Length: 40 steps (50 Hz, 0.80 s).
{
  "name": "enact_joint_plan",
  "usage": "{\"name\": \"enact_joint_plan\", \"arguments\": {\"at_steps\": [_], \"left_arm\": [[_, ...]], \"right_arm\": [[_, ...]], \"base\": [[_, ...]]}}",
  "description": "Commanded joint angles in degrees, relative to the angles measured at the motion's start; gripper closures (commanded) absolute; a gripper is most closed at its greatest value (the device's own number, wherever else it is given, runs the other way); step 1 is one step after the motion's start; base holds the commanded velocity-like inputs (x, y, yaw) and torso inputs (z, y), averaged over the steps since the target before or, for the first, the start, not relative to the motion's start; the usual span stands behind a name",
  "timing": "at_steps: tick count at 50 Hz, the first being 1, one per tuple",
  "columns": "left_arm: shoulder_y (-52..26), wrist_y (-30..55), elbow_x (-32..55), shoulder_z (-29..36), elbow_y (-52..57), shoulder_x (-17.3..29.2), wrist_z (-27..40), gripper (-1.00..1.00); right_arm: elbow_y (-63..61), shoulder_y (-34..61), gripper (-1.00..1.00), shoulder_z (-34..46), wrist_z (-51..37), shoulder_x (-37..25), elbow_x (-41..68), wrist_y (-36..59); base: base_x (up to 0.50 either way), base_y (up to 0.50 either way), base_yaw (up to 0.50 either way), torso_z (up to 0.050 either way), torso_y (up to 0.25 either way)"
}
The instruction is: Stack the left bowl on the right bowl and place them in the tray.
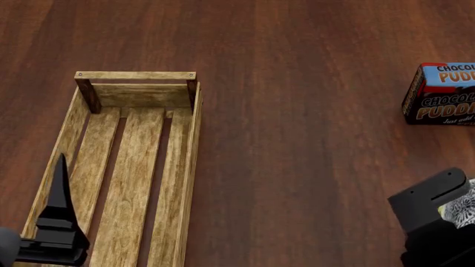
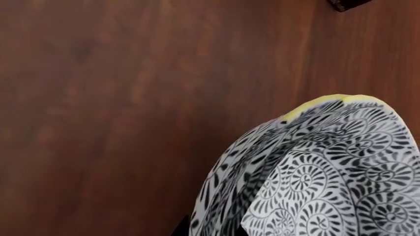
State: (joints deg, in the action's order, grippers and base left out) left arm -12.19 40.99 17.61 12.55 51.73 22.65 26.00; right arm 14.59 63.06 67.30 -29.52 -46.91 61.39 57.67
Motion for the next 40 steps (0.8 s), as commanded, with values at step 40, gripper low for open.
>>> {"name": "enact_joint_plan", "arguments": {"at_steps": [40], "left_arm": [[4.8,-4.8,3.7,-6.9,0.1,2.1,0.3,-1.00]], "right_arm": [[-31.4,21.5,1.00,-2.8,-9.9,3.9,18.2,28.7]], "base": [[0.00,0.00,0.00,0.000,0.001]]}}
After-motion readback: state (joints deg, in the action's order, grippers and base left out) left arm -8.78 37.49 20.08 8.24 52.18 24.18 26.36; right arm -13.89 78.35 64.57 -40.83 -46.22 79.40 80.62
